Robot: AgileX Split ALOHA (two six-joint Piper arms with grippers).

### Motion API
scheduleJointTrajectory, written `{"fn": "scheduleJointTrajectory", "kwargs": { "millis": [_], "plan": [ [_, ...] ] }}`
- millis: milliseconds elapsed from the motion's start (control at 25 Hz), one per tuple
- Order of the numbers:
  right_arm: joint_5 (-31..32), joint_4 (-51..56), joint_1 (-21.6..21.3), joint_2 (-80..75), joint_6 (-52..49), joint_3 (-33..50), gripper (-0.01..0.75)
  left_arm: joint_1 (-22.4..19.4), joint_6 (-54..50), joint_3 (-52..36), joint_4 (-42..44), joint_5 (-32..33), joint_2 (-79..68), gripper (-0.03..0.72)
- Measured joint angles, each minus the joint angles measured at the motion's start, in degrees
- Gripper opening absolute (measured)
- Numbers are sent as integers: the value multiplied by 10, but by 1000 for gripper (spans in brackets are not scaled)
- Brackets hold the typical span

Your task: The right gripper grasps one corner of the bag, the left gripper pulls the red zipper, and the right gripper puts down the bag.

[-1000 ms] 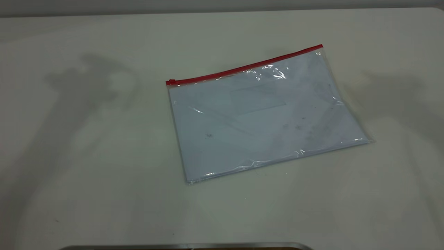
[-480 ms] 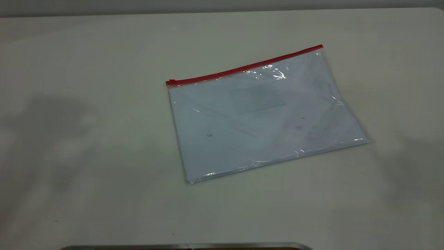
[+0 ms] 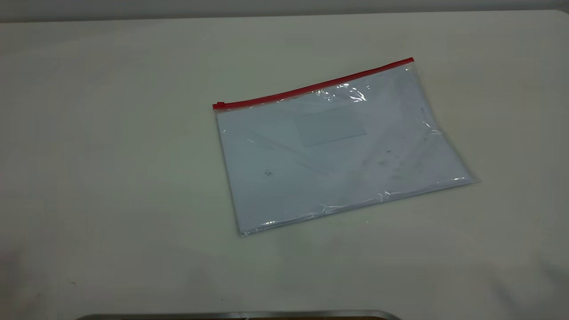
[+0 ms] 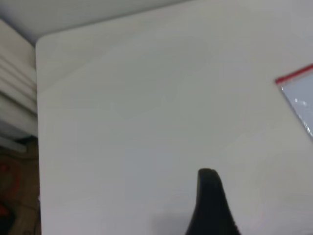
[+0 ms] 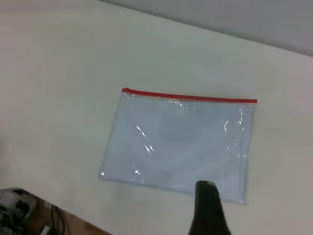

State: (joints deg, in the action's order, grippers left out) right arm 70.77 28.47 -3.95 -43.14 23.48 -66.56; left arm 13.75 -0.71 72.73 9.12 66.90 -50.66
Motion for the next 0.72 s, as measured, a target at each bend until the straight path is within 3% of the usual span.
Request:
{"fn": "scheduleJointTrajectory", "kwargs": {
  "millis": [440, 720],
  "plan": [
    [-1, -35, 0, 247, -14, 200, 573, 0, -9, -228, -1, 0, 238, 586],
    [-2, -110, 0, 357, -17, 288, 573, 0, -8, -316, -24, 0, 292, 586]
  ]
}}
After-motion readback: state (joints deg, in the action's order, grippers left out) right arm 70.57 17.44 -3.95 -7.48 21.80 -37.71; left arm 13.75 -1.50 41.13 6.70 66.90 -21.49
